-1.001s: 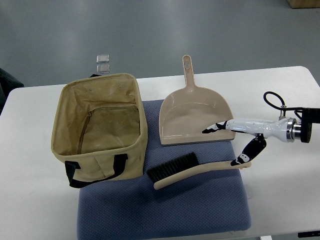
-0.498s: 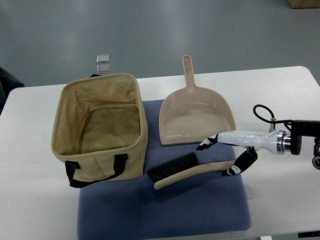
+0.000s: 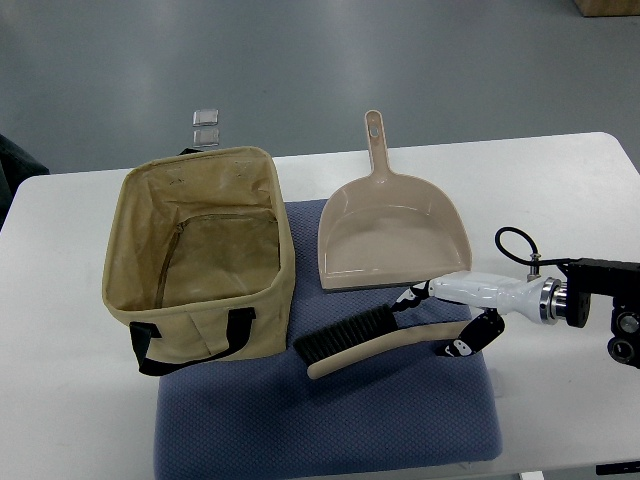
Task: Put pink broom in yellow bag with right hand
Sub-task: 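Close the right hand around the brush handle and lift it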
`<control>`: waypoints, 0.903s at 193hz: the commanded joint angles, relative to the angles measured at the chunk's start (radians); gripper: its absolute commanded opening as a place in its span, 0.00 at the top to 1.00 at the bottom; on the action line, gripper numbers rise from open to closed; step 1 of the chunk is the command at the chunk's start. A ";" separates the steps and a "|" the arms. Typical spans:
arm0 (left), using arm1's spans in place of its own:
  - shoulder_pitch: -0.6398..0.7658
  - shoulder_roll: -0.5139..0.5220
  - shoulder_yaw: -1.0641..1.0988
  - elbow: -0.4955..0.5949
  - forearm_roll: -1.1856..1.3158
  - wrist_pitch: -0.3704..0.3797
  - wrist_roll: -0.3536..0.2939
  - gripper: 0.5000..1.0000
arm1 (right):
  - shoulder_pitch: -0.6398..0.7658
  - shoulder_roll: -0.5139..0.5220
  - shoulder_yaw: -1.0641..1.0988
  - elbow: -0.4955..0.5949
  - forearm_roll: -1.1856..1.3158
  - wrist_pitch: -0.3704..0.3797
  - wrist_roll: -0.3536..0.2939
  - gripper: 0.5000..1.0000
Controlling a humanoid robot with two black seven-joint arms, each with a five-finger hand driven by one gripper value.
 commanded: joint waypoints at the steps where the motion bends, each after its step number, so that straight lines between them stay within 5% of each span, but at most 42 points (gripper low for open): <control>1: 0.000 0.000 0.000 0.000 0.000 0.000 0.000 0.00 | 0.001 0.001 -0.001 0.000 -0.021 -0.010 -0.008 0.44; 59: 0.000 0.000 0.000 0.000 0.000 0.000 0.000 0.00 | -0.011 0.018 -0.032 -0.013 -0.114 -0.043 -0.011 0.61; 98: 0.000 0.000 -0.001 0.000 0.000 0.000 0.000 0.00 | -0.010 0.016 -0.062 -0.013 -0.117 -0.077 -0.018 0.62; 117: 0.000 0.000 -0.001 0.000 0.000 0.000 0.000 0.00 | -0.004 0.016 -0.061 -0.019 -0.121 -0.080 -0.023 0.72; 139: 0.000 0.000 0.000 0.000 0.000 0.000 0.000 0.00 | -0.002 0.016 -0.061 -0.019 -0.133 -0.099 -0.029 1.00; 174: 0.000 0.000 0.000 0.000 0.000 0.000 0.000 0.00 | 0.007 0.015 -0.061 -0.020 -0.133 -0.114 -0.046 1.00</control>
